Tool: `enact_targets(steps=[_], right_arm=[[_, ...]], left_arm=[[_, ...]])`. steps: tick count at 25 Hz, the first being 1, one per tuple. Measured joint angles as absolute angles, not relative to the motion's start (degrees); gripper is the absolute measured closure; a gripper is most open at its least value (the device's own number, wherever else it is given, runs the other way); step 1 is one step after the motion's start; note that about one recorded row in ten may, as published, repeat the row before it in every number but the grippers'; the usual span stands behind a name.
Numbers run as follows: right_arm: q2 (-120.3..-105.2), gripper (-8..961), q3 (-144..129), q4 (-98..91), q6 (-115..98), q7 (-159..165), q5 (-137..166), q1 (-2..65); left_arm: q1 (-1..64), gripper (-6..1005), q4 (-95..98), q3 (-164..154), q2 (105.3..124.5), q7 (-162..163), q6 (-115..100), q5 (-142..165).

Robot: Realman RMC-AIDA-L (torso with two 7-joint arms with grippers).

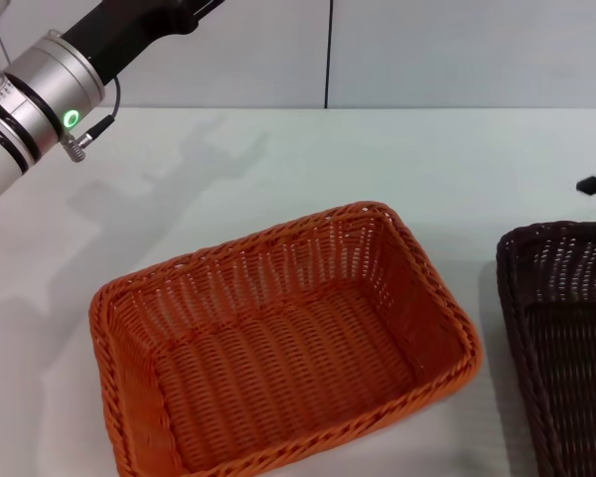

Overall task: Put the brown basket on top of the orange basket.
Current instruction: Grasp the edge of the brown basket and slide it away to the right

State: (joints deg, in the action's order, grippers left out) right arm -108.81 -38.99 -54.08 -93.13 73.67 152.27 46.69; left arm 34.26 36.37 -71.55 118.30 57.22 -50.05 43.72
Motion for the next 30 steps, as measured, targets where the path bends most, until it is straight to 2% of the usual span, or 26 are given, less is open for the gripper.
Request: enact_targets(steps=[8, 14, 24, 29, 30], right_arm=[[-108.07, 451, -40.18, -50.75, -90.26, 73.37, 153.17, 46.27], [-106.41, 457, -40.48, -43.66, -87.43, 72.22, 153.57, 46.71], [-106.59, 467, -40.09, -42.71, -87.45, 70.28, 153.6, 45.38], [-106.49, 627, -39.64, -42.65, -87.57, 70.2, 153.51, 44.67], [-106.4, 632, -39.37, -42.75, -87.76, 70.2, 153.46, 44.43]], left_arm=[[35.54, 186, 35.83, -71.55, 118.3, 57.22, -48.99, 43.69], [36.79, 186, 34.36, -71.54, 118.3, 57.21, -48.76, 43.68], [37.24, 186, 34.18, -71.94, 118.45, 57.21, -48.68, 43.68], [37.15, 186, 33.26, -72.05, 118.53, 57.21, -48.95, 43.68], [37.23, 186, 32.98, -72.05, 118.52, 57.21, -48.99, 43.68]])
